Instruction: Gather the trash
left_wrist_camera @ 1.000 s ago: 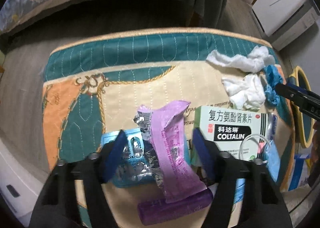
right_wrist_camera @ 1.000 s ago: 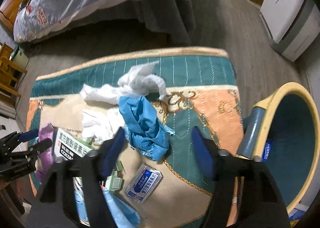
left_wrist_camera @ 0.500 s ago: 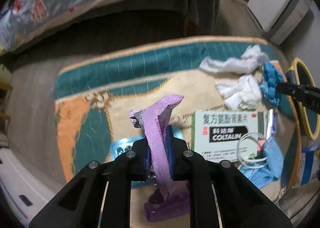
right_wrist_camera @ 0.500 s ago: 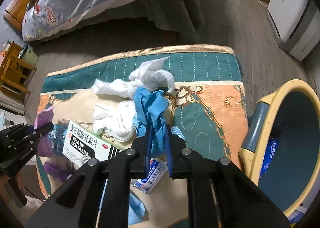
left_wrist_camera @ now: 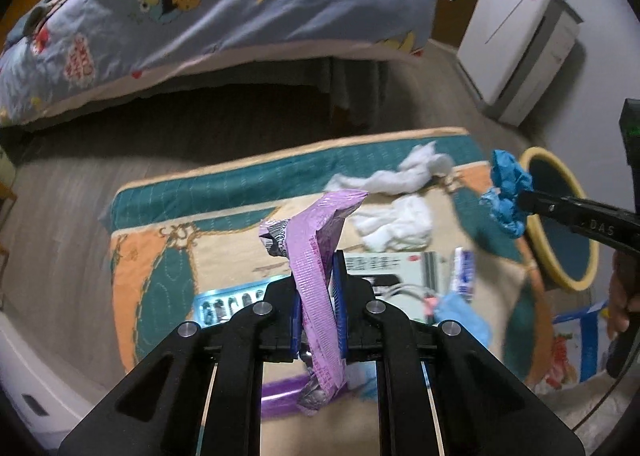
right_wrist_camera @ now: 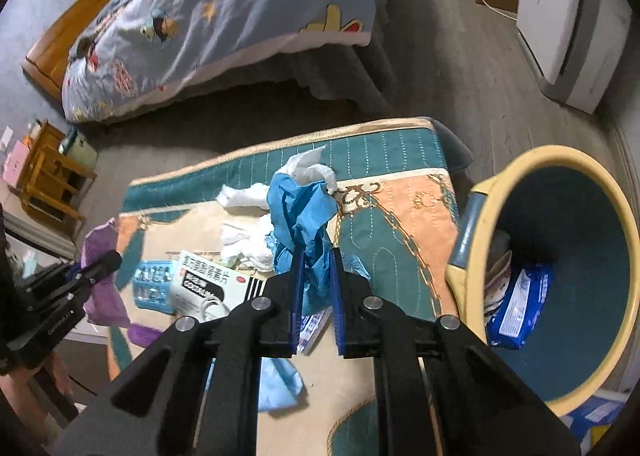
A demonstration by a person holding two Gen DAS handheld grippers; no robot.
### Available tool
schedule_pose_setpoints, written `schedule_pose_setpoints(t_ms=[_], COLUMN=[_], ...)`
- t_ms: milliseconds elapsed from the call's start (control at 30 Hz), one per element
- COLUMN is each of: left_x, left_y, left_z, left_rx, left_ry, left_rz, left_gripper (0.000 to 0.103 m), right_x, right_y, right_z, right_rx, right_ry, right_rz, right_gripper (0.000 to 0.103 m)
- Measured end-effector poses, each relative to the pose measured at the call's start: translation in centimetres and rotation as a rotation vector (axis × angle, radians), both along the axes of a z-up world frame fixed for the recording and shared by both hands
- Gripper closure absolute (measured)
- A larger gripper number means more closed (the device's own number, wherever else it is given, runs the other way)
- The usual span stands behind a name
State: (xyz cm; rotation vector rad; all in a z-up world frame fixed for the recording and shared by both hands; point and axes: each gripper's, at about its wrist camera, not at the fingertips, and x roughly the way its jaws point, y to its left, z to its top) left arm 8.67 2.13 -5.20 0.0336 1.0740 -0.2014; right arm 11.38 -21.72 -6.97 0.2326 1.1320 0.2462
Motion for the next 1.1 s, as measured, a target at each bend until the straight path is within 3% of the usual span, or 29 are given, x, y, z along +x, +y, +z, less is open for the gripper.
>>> schedule_pose_setpoints(t_ms=[267,533,800,1100], left_x=[-1.0,-1.3,-1.8,-2.1], left_y=[-3.7,-10.5,-14.1,-16.9], left_z=[2.9,2.9,2.8,3.5], left_rx=[-0.065,-0.071,-0.054,-0.090], left_ry=[-0.073,-0.087,-0.110,-0.138], left_rz=[-0.057,-0.188,-0.267,-0.298], left_gripper=[0.089,0.089,0.089,0.089], right_x=[-2.4,-5.8,-7.6,-7.5], right_y=[-3.2,-7.0,-12.1,-14.6], right_z=[2.8,4.8,4.4,3.6], right_rx=[0.020,-0.058,-0.043,-0.074], right_ry=[-0.042,-0.088,-0.071,-0.054], right_rz=[-0.076,-0.155,-0.283,-0.314], right_gripper=[0.091,0.091,0.091,0.091])
